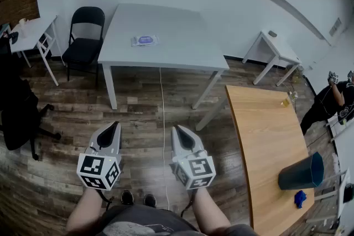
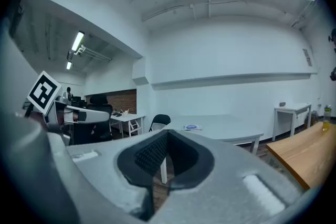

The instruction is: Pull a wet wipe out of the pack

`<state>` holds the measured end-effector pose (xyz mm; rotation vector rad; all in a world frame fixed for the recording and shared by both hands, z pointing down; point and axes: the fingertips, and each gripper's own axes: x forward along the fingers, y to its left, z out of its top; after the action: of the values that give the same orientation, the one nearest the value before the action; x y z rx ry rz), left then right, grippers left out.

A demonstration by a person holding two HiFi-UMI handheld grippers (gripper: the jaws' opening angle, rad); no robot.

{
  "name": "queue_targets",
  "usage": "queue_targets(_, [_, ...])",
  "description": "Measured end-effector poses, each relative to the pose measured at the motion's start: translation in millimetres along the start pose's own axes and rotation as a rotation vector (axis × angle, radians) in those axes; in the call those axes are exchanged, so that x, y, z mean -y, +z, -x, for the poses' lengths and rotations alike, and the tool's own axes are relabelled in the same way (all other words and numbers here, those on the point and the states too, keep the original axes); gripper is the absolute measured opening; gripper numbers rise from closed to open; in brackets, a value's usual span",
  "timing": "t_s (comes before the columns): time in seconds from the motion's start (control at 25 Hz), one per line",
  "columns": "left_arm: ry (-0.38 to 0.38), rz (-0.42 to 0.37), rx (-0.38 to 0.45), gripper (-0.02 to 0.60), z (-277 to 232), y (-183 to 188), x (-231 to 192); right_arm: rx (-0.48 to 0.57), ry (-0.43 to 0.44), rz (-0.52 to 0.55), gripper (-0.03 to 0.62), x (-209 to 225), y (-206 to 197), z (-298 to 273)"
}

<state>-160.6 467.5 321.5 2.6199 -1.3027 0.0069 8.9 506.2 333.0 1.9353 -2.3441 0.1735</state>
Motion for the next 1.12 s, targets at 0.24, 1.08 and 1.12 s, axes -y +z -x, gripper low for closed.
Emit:
queue_targets(0.24, [-0.006, -0.001, 0.005, 0.018, 3.6, 1.9, -9.3, 0.005, 0.002, 0.007, -0.012, -12.7, 0.2, -6.7])
queue_targets(1.08, [-0.052, -0.042, -0.012, 0.018, 1.6, 0.0, -51.0, 0.040, -0.028, -0.029, -0.011, -34.7, 1.2, -32.8])
queue_targets(1.12, [-0.052, -0.038, -0.012, 0.018, 1.6, 0.2, -56.1, 0.040, -0.032, -0.035, -0.011, -36.4, 0.5, -34.9])
